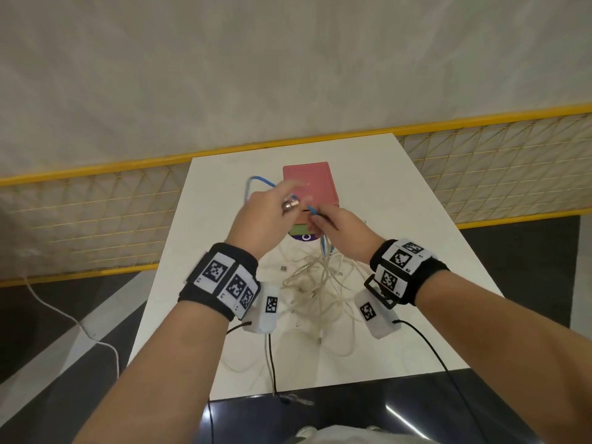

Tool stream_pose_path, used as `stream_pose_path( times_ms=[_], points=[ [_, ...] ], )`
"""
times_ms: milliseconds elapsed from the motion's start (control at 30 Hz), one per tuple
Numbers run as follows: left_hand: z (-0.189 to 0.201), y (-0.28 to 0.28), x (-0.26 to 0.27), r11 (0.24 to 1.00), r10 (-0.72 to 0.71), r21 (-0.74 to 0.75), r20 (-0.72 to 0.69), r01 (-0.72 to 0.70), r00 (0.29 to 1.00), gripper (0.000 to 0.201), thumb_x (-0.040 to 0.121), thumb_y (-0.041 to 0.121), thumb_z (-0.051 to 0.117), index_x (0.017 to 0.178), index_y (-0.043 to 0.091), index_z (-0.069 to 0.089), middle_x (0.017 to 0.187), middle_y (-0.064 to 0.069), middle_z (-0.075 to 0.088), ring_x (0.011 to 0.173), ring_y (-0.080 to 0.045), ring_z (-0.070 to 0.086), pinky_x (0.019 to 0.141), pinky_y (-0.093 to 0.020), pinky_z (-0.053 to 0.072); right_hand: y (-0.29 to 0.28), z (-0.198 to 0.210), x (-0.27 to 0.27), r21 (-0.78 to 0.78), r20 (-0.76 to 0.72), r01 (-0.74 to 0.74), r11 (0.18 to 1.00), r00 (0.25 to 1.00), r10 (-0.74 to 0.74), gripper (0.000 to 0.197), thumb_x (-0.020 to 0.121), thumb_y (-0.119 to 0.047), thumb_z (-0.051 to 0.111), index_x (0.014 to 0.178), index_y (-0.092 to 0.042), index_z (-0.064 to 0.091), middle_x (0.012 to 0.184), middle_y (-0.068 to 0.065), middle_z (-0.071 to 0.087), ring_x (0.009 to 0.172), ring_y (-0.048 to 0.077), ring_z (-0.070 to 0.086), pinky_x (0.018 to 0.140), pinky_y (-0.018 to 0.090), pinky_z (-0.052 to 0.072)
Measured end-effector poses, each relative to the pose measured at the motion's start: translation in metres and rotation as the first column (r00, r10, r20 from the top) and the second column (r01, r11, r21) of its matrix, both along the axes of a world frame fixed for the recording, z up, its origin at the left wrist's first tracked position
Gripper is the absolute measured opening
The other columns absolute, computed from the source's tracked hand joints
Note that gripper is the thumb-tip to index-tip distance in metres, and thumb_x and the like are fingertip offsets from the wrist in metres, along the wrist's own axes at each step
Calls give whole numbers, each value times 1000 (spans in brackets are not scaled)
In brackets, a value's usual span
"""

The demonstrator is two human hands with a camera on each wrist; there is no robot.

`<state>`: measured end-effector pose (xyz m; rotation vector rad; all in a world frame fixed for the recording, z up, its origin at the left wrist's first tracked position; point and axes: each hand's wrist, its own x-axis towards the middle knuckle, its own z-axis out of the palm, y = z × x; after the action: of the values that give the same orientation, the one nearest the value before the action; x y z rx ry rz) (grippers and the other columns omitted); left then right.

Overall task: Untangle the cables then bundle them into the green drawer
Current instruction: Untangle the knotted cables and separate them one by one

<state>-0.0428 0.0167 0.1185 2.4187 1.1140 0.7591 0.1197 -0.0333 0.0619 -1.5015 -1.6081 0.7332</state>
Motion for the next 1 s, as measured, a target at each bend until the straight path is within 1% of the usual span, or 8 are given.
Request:
stream_pose_path(
  times_ms=[100, 167, 333, 433, 567, 667, 833, 1000],
  points=[
    [-7, 3, 2, 999, 35, -4, -33, -36, 999, 24, 95, 40, 59, 96, 17, 61, 59, 9, 47, 63, -23, 51, 61, -32, 47, 4, 11, -1, 99, -14, 14, 995, 1000, -12, 14, 99, -9, 45, 90, -8, 56, 77, -2, 58, 70, -4, 54, 68, 13, 43],
    [-4, 6, 1, 995, 79, 48, 108, -85, 991, 21, 94, 36, 62, 92, 14, 60, 55, 8, 47, 56, -22, 45, 53, -29, 39, 7, 8, -1, 79, 8, 11, 997, 1000, -12, 11, 99, -8, 45, 94, -11, 54, 85, 1, 61, 80, 12, 58, 77, 27, 46],
    [15, 8, -5, 975, 169, 60, 415, -212, 894, 25, 94, 39, 62, 91, 14, 60, 61, -11, 55, 55, -26, 45, 54, -32, 38, 7, 2, 2, 2, -14, 62, 998, 998, -62, 14, 99, -9, 43, 89, -16, 50, 79, -9, 55, 76, 11, 57, 78, 35, 49],
    [16, 4, -8, 985, 146, 38, 349, -170, 926, 20, 95, 41, 60, 108, 26, 63, 54, 3, 45, 50, -13, 44, 52, -24, 37, 9, 13, 3, 61, -106, 85, 995, 991, -78, 20, 99, -11, 44, 82, -21, 50, 82, -2, 59, 85, 24, 64, 85, 43, 53],
    [13, -5, 0, 998, 62, -7, 174, -62, 983, 19, 94, 40, 61, 108, 29, 67, 64, 2, 58, 53, -8, 47, 58, -25, 41, 9, 32, 0, 151, -113, 35, 988, 993, -18, 21, 98, -11, 47, 86, -27, 53, 82, -5, 61, 78, 11, 61, 79, 31, 51],
    [15, -2, 1, 994, 103, 9, 316, -111, 943, 20, 96, 36, 59, 92, 17, 66, 73, -7, 64, 57, -15, 46, 57, -26, 38, 6, 26, 0, 95, -55, 23, 995, 998, -18, 15, 97, -9, 49, 91, -19, 58, 82, -10, 60, 75, 6, 59, 78, 28, 50],
    [22, 5, -5, 982, 179, -33, 479, -186, 859, 17, 96, 36, 59, 96, 20, 66, 67, 5, 56, 55, -7, 45, 57, -26, 38, -6, 5, 5, -20, 17, 42, 999, 999, -42, 10, 97, -6, 46, 93, -9, 55, 80, -6, 59, 76, 9, 60, 77, 31, 49],
    [17, -2, -1, 993, 99, -82, 187, -84, 977, 22, 96, 44, 56, 101, 25, 66, 56, 6, 43, 48, -8, 39, 48, -19, 30, -3, 12, 0, 27, -209, 43, 999, 977, -37, 12, 98, -2, 43, 95, -9, 53, 81, -7, 60, 73, -3, 63, 75, 21, 55]
  ],
)
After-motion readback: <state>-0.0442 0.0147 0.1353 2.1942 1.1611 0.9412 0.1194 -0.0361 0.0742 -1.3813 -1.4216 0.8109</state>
